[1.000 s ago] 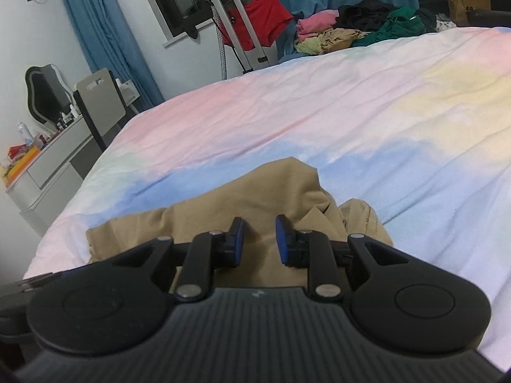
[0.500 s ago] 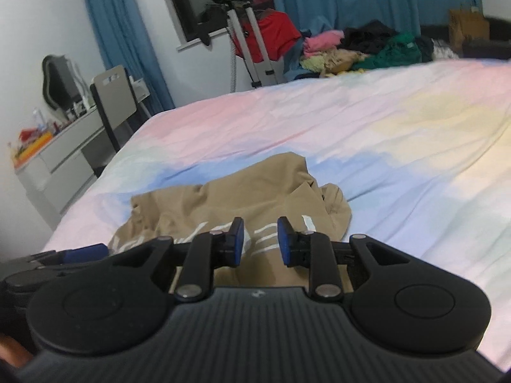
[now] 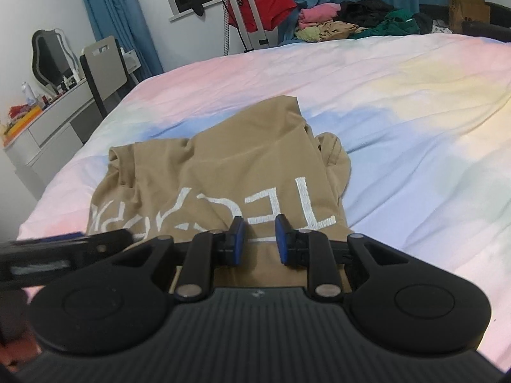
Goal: Fold clothes
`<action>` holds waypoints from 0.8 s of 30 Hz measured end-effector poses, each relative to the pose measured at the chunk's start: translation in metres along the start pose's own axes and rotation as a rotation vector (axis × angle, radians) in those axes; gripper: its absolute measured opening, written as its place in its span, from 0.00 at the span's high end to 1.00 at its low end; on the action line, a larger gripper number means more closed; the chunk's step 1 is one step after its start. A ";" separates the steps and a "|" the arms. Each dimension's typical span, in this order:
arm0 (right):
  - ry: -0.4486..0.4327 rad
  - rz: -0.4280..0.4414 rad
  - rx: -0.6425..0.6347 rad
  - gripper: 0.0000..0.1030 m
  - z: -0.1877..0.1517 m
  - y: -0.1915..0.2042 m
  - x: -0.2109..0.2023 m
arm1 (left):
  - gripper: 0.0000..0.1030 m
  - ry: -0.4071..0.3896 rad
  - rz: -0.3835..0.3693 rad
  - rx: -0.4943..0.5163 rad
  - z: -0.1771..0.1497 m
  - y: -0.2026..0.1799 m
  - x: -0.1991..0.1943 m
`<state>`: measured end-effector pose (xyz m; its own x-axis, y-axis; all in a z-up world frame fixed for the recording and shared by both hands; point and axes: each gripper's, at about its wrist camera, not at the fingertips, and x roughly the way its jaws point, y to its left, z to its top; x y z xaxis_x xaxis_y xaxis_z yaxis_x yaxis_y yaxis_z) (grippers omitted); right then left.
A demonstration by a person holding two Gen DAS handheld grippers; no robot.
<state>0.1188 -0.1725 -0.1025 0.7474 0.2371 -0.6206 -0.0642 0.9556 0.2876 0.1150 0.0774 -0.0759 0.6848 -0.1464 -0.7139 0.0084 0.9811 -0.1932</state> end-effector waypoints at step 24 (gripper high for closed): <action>0.011 0.016 0.085 0.75 0.005 -0.005 -0.001 | 0.07 0.286 -0.422 -0.791 -0.038 0.061 0.046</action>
<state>0.1213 -0.1783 -0.0997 0.7395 0.2546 -0.6231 -0.0196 0.9335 0.3582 0.1191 0.1255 -0.1458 0.5325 -0.5985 -0.5985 -0.3543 0.4846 -0.7998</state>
